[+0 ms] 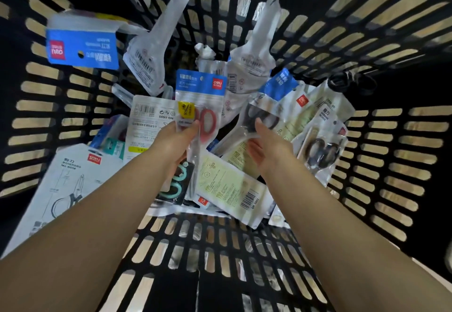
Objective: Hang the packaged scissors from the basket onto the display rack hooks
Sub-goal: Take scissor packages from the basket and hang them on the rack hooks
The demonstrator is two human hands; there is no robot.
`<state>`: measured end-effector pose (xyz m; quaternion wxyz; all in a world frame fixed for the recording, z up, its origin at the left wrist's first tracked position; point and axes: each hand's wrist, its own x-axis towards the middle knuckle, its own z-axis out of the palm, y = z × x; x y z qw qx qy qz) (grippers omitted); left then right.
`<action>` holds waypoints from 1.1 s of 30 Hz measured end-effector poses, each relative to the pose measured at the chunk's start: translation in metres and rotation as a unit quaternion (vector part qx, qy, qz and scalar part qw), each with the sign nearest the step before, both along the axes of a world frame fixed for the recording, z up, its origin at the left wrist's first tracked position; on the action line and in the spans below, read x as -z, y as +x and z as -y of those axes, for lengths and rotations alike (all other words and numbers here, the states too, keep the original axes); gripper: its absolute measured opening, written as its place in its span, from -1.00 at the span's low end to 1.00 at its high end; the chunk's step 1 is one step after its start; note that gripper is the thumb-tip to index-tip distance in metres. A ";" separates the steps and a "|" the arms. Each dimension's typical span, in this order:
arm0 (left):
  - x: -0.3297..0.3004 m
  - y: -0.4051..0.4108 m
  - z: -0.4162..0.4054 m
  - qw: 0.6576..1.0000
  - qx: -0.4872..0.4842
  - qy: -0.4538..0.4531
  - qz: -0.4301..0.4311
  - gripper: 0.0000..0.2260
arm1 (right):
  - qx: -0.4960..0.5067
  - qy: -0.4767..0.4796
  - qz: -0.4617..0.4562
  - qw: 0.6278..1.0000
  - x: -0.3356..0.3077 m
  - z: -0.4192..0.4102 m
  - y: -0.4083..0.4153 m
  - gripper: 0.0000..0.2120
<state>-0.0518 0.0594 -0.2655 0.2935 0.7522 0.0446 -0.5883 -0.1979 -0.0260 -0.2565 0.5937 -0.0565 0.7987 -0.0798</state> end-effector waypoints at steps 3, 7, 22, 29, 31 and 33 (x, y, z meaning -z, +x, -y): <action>0.001 0.000 0.002 1.000 -0.010 -0.003 -0.010 -0.91 | 0.024 0.015 -0.018 0.999 0.010 0.007 0.017 -0.44; 0.001 0.000 0.006 0.999 -0.019 -0.003 -0.027 -0.94 | 0.036 -0.042 -0.021 0.998 0.016 0.004 0.026 -0.40; -0.117 0.002 0.007 0.980 -0.103 -0.132 -0.108 -0.86 | -0.199 -0.187 0.144 0.951 -0.130 -0.015 0.011 -0.86; -0.300 0.029 -0.001 0.961 -0.139 -0.224 -0.078 -0.86 | -0.275 -0.240 0.191 0.911 -0.312 -0.004 0.040 -0.77; -0.362 0.041 -0.006 0.950 -0.166 -0.256 -0.061 -0.86 | -0.288 -0.249 0.212 0.900 -0.372 0.000 0.048 -0.79; -0.429 0.053 -0.014 0.939 -0.193 -0.283 -0.033 -0.86 | -0.302 -0.264 0.242 0.884 -0.434 0.003 0.060 -0.85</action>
